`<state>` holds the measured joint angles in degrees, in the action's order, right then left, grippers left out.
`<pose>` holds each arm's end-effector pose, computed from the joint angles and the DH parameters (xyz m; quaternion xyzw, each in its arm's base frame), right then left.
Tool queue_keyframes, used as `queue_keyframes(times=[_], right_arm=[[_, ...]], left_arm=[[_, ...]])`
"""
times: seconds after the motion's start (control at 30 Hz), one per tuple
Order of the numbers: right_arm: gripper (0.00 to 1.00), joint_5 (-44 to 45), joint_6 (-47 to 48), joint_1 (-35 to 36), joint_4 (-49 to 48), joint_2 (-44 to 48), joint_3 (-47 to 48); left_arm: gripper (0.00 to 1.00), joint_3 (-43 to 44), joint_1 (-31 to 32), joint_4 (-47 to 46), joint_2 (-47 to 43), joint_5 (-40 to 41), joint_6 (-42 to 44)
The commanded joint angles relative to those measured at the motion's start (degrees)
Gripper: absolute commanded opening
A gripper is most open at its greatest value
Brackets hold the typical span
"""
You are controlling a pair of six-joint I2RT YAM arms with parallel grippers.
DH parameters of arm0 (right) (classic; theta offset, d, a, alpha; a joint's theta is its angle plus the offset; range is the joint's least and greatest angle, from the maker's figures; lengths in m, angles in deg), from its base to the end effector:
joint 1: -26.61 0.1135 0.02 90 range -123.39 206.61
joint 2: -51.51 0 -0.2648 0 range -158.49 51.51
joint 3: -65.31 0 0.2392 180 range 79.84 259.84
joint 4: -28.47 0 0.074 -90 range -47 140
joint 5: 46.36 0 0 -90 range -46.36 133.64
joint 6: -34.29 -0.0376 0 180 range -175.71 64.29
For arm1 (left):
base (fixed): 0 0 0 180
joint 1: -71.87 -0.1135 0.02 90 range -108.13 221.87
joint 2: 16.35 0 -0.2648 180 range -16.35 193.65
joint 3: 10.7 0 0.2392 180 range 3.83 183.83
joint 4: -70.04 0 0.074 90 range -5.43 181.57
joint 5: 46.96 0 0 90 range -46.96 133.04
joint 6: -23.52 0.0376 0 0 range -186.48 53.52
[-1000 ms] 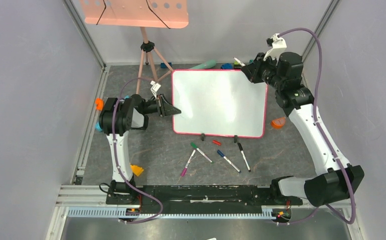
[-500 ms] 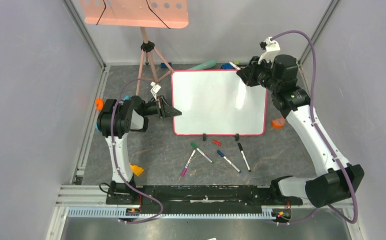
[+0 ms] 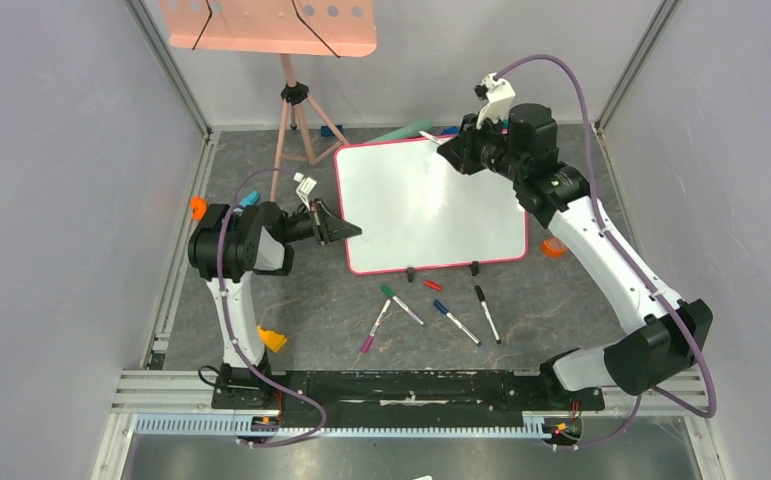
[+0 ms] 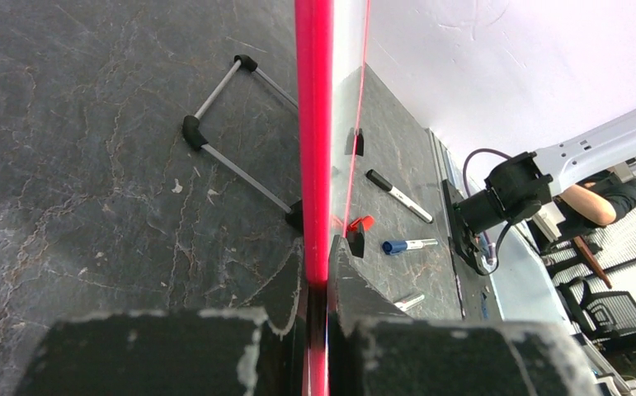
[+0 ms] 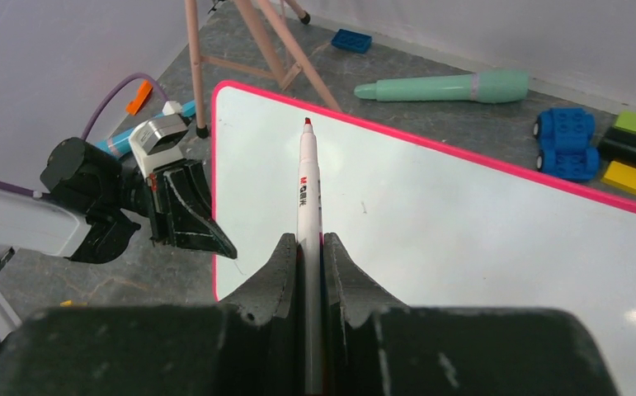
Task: Write a sentence on the whiteboard
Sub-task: Hold the whiteboard on the whiteboard stand, then write a sentence on the whiteboard.
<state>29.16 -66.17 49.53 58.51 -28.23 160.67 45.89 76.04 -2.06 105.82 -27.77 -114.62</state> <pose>0.2820 0.1294 0.4110 -0.1618 0.7710 0.2700 0.5537 0.3422 -0.0606 0.1297 0.1977 0.6650 -0.6143 0.3759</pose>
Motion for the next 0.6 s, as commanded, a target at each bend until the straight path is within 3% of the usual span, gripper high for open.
queue_keyframes(times=[0.0, 0.37, 0.57], right_arm=[[0.00, 0.7, 1.6, 2.6, -0.6, -1.3, 2.8], [0.00, 5.2, 2.3, 11.8, 4.9, -7.7, 9.1], [0.00, 19.9, -3.5, 14.4, 9.5, -7.2, 10.5]], left_arm=[[0.02, -1.1, 0.2, -2.6, 2.4, 7.0, 12.5], [0.02, -4.3, -0.1, -2.6, 1.2, 10.0, 14.1], [0.03, -5.4, 0.1, -2.6, -0.3, 8.3, 16.6]])
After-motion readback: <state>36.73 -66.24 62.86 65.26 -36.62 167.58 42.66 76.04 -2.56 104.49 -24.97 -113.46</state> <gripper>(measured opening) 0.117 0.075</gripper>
